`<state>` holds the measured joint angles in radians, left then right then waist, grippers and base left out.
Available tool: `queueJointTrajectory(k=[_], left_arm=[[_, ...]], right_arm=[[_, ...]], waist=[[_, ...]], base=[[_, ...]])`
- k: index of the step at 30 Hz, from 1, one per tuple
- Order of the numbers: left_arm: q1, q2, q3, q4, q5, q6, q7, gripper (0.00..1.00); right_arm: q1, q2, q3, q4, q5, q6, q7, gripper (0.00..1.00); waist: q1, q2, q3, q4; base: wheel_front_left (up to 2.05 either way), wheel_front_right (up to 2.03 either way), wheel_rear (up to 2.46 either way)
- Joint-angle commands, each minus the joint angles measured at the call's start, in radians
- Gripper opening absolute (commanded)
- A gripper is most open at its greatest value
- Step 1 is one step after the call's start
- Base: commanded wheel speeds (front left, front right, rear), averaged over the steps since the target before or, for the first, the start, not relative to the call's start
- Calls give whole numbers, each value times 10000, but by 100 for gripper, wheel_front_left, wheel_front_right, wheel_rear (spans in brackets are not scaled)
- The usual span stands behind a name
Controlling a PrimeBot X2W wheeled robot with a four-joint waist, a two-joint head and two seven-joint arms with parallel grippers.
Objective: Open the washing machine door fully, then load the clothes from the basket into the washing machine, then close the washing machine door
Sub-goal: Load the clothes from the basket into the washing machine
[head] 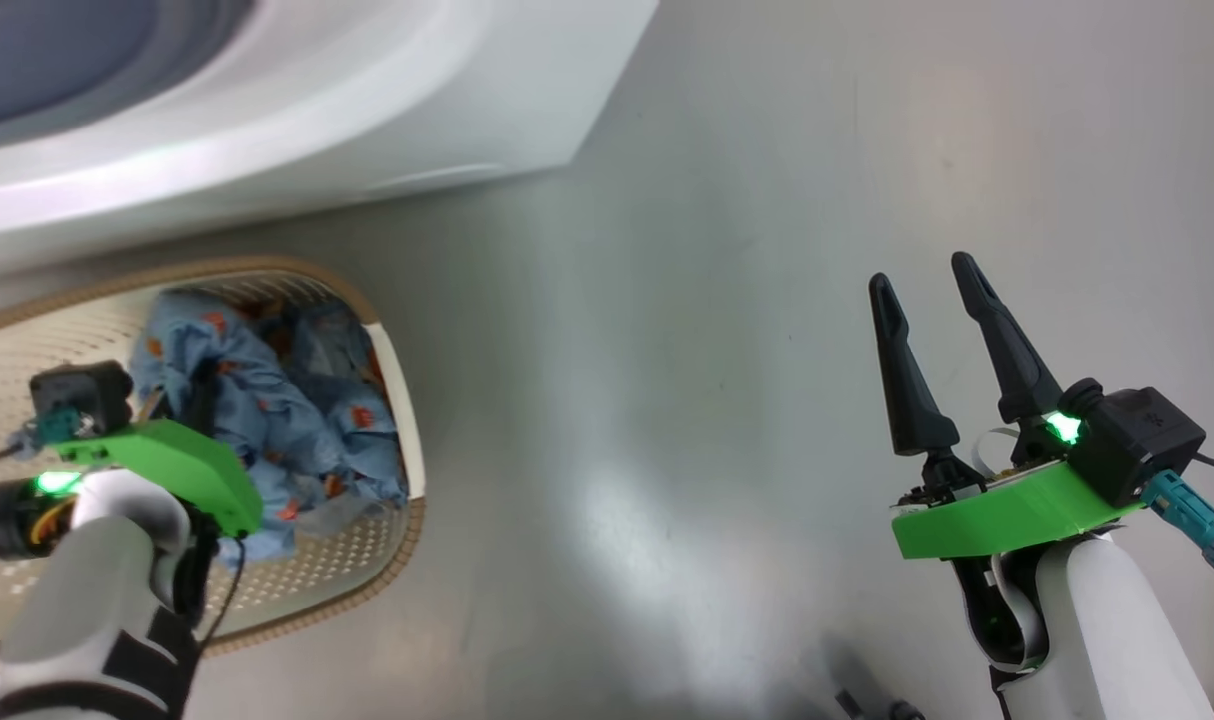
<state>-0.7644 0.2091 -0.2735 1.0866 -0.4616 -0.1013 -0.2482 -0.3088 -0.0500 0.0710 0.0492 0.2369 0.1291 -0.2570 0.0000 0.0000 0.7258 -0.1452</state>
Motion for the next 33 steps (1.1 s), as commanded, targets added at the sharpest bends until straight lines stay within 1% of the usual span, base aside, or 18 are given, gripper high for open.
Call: queueJointTrajectory(k=[1, 7, 11, 19, 25, 26, 33], left_arm=[[584, 300, 370, -488, 49, 70, -131, 0], [1839, -29, 1001, -2472, 339, 205, -133, 0], [2611, -268, 1346, -3546, 637, 220, -134, 0], [3741, -714, 1960, -5433, 1250, 35, -135, 0], [4471, -1040, 2309, -6571, 1617, -96, -135, 0], [4698, -1136, 2414, -6940, 1723, -125, -135, 0], [5384, -1380, 2770, -8082, 2006, -213, -135, 0]], right_arm=[[323, -3, 137, -148, -154, 16, -48, 100], [516, -3, 74, 13, -208, 16, -48, 100], [679, -3, 52, 112, -260, 16, -48, 100], [936, -3, -36, 275, -308, 16, -48, 100], [1159, -3, -39, 376, -330, 16, -48, 100], [1249, -3, -62, 396, -330, 16, -48, 100], [1549, -3, -241, 439, -354, 16, -48, 100]], waist=[[0, 0, -703, 472], [0, 0, -1518, 818], [0, 0, -2041, 1009], [0, 0, -3005, 1304], [0, 0, -3728, 1420], [0, 0, -3963, 1454], [0, 0, -4738, 1585]], base=[[0, 0, 0], [0, 0, 0], [0, 0, 0], [0, 0, 0], [0, 0, 0], [0, 0, 0], [0, 0, 0]])
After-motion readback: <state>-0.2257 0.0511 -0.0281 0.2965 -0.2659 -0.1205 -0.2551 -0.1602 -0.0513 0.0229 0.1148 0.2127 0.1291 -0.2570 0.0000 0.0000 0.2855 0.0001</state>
